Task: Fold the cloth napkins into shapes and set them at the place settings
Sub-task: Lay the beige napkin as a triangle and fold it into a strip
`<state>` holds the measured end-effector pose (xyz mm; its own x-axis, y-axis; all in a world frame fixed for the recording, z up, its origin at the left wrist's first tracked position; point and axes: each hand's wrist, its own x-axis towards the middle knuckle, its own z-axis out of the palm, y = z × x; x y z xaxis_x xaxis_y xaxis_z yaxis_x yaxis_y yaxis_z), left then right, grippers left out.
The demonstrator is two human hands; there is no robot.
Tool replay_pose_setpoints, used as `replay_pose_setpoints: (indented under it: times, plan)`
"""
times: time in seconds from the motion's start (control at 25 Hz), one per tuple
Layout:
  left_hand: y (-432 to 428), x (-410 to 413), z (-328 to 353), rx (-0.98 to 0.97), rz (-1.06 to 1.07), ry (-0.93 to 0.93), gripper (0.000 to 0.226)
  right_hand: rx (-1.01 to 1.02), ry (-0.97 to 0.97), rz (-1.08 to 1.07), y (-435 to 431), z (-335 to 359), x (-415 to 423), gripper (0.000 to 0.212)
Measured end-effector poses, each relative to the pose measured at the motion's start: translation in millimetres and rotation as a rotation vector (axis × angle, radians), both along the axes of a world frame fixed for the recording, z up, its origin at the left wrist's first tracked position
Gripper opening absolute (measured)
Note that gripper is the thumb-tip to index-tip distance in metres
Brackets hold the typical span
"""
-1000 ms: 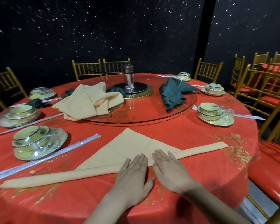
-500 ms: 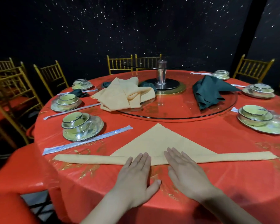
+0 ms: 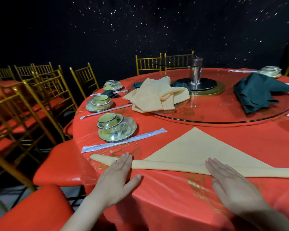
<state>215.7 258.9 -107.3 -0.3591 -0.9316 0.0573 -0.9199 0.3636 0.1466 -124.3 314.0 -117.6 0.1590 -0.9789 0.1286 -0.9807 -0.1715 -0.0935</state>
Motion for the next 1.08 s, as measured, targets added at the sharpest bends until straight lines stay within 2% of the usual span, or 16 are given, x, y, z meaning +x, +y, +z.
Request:
replay_pose_setpoints:
  times: [0.2,0.36,0.44,0.48,0.56,0.64,0.72,0.8,0.96,1.08]
  plan:
    - [-3.4,25.6,-0.8,0.018,0.052,0.009,0.114,0.078,0.004,0.000,3.2,6.6,6.5,0.053]
    - [-3.4,27.7,4.3,0.031,0.063,0.003,0.118,0.022,-0.018,-0.004,4.6,4.1,5.3,0.055]
    - [-3.8,14.1,13.0,0.002,0.105,-0.012,0.128,0.011,-0.079,-0.014,5.0,6.2,6.5,0.064]
    - [-4.2,2.4,17.2,-0.046,0.096,-0.017,0.127,-0.057,-0.071,0.015,2.7,5.9,5.9,0.073]
    - [-2.8,-32.2,19.1,-0.155,-0.044,0.051,0.100,-0.041,-0.050,0.039,0.7,2.6,2.9,0.086]
    - [1.6,-72.6,14.6,-0.167,-0.254,0.174,0.067,-0.009,-0.044,0.039,-0.8,5.5,3.0,0.091]
    - [4.3,-100.6,11.8,-0.181,-0.349,0.227,0.038,-0.024,-0.075,0.048,-1.3,11.7,4.4,0.080]
    - [0.8,-112.3,13.5,-0.206,-0.313,0.251,0.024,-0.064,-0.136,0.063,-2.3,19.1,-2.7,0.056]
    - [-6.8,-117.2,17.7,-0.204,-0.213,0.262,0.020,-0.149,-0.274,-0.025,-6.2,28.4,-39.4,0.019]
    - [-10.4,-120.5,23.2,-0.145,-0.135,0.285,0.016,-0.120,-0.342,0.008,-8.0,26.4,-52.1,0.006]
